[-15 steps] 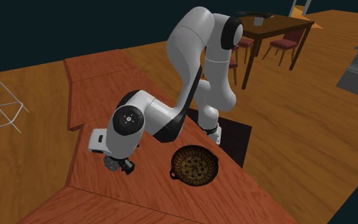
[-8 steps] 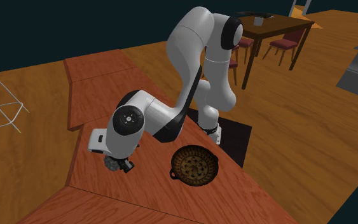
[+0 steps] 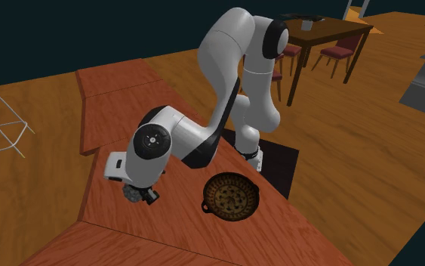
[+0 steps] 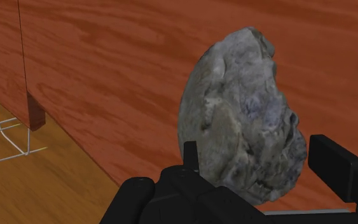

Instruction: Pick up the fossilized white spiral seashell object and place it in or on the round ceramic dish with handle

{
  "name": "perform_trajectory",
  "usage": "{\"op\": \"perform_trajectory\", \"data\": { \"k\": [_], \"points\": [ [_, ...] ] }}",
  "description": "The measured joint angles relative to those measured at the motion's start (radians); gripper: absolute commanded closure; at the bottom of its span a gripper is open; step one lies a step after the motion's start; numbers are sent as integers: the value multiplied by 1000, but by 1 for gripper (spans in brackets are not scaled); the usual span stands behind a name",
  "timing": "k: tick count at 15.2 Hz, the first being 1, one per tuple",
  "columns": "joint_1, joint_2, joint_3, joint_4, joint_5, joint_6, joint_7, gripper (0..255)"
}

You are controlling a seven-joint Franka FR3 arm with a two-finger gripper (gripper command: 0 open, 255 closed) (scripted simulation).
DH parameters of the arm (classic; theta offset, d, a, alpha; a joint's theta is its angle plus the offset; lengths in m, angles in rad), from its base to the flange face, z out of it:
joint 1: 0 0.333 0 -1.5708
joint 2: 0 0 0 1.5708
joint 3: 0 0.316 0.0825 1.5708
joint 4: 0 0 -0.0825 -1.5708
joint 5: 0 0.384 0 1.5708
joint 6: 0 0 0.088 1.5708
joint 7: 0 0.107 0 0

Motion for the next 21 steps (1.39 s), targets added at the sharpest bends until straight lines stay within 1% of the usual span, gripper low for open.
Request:
{"op": "perform_trajectory", "data": {
  "k": [11,21],
  "points": [
    [5,-51,4,76,37,-111,-68,255],
    [9,-78,7,176,61,-224,-129,255]
  ]
}}
